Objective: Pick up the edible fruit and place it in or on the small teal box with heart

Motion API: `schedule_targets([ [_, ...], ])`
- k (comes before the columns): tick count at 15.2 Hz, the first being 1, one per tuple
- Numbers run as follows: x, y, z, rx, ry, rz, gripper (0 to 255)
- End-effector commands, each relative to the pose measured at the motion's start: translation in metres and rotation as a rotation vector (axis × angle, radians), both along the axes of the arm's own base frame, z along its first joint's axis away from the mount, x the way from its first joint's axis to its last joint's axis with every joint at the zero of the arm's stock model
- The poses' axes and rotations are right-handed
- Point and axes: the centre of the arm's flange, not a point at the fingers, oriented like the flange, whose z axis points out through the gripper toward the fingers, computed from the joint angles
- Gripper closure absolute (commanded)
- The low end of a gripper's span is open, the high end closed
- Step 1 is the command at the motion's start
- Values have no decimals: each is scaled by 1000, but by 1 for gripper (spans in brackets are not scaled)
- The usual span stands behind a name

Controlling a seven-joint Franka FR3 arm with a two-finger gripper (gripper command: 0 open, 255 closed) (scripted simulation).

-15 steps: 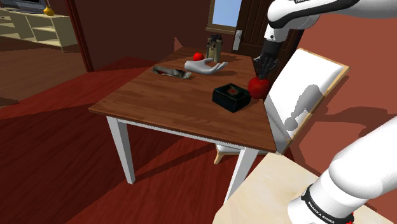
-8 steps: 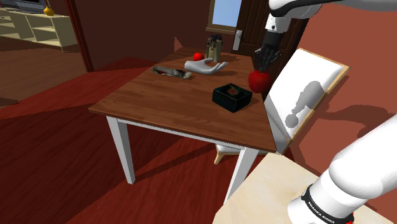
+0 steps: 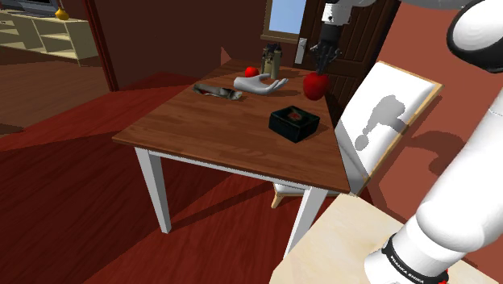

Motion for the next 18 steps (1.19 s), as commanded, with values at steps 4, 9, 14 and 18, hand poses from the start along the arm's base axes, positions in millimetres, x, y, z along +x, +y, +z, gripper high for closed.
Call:
schedule_targets([
  [4,59,-22,25,0,0,1,255],
  [9,78,-30,17,0,0,1,255],
  [14,78,-30,-10,0,0,1,255],
  [18,78,-30,-31,0,0,1,255],
])
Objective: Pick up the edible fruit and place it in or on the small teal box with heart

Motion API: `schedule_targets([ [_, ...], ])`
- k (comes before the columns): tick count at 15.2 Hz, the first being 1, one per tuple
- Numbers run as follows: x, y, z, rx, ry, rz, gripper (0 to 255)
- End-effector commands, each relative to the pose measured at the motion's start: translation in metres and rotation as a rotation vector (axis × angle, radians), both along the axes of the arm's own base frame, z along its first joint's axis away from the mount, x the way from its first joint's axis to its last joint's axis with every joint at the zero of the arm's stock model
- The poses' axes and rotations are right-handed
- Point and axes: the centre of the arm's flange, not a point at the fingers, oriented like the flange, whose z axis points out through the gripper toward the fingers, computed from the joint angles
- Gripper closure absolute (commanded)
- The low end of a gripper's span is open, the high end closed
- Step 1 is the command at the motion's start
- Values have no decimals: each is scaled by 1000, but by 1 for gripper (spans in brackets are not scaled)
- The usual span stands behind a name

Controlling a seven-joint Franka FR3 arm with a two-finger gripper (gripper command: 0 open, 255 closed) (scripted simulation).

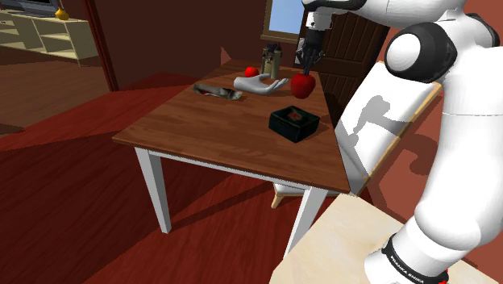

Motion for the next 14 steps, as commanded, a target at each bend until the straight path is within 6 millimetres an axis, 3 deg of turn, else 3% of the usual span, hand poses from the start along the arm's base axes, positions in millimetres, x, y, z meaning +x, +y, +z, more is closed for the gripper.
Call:
schedule_targets([
  [1,0,0,-10,0,-1,0,255],
  [14,0,0,-80,0,-1,0,255],
])
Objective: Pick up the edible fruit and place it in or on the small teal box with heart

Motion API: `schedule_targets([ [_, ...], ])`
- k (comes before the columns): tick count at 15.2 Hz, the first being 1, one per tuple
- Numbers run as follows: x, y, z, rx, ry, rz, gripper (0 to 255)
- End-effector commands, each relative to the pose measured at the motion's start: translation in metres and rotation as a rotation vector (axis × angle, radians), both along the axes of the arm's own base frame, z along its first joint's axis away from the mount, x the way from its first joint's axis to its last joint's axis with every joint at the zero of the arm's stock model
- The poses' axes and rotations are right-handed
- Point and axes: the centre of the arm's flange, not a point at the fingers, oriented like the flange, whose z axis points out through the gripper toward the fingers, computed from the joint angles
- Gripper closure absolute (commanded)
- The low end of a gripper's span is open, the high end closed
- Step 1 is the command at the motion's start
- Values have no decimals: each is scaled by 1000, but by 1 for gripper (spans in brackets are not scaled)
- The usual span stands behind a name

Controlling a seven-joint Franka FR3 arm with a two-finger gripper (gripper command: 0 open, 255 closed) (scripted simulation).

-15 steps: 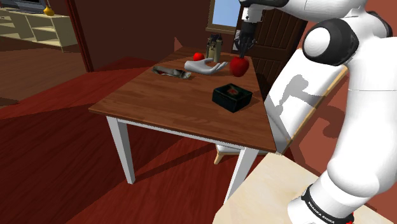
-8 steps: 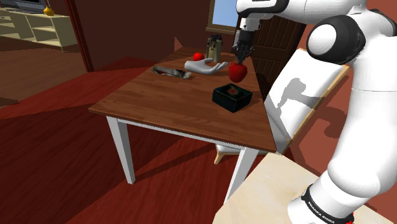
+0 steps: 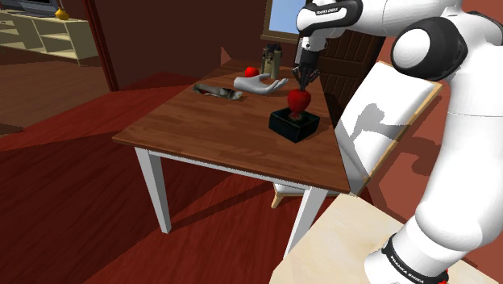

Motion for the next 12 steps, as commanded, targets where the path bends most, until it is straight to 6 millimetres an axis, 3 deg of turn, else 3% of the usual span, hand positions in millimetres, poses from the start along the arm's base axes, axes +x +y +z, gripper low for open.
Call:
schedule_targets([
  [1,0,1,-6,0,-1,0,255],
  [7,0,1,-6,0,-1,0,255],
  [8,0,1,-6,0,-1,0,0],
  [12,0,1,-6,0,-1,0,0],
])
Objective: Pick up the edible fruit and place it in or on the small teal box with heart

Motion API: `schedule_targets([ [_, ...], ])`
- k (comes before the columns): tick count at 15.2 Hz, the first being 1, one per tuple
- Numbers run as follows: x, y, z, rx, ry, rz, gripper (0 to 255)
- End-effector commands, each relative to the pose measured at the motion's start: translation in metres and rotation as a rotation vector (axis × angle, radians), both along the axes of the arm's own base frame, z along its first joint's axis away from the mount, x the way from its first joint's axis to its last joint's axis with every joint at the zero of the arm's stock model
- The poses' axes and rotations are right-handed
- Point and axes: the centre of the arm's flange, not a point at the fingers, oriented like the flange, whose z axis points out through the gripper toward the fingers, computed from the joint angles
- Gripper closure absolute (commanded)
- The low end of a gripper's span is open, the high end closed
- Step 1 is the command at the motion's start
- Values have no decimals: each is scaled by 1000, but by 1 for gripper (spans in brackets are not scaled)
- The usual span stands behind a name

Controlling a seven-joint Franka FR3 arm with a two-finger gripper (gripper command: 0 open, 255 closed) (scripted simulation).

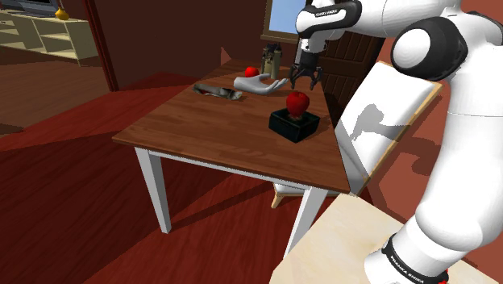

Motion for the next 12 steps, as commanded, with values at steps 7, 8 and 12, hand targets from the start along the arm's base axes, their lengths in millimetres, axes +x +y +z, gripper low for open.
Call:
schedule_targets([
  [7,0,0,50,0,0,0,0],
  [8,0,0,50,0,0,0,0],
  [12,0,0,50,0,0,0,0],
])
